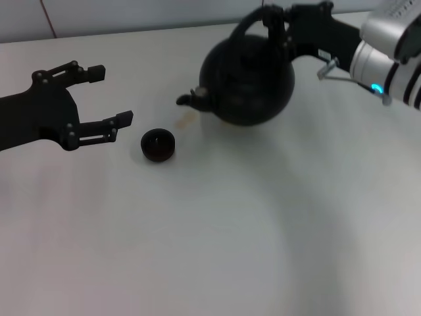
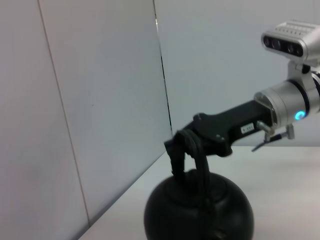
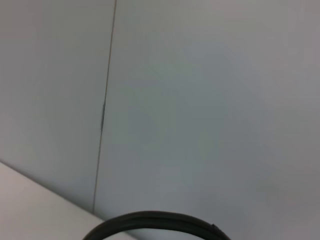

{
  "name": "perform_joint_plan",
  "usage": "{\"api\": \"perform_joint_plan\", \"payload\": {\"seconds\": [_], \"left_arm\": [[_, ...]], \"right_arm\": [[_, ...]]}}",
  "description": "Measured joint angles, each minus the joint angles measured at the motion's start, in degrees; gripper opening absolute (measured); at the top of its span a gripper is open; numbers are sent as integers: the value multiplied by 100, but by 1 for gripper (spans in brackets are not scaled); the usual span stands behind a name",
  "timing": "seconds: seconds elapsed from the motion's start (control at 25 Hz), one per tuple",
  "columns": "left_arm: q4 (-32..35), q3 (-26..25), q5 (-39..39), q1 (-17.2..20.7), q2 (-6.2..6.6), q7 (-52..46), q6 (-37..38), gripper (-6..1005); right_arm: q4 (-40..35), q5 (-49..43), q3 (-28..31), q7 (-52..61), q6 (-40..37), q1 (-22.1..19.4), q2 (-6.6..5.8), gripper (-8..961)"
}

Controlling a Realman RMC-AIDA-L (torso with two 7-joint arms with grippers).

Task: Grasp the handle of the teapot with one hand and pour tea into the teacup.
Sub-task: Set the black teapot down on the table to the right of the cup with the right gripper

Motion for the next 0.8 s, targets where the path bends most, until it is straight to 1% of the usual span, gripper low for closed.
{"api": "perform_joint_plan", "payload": {"seconds": [0.4, 0.8], "left_arm": [[13, 43, -126, 12, -3, -51, 152, 860], [35, 53, -132, 15, -1, -231, 242, 860]], "right_arm": [[315, 147, 112, 43, -140, -258, -1, 88], [498, 112, 138, -1, -68, -287, -25, 88]]}}
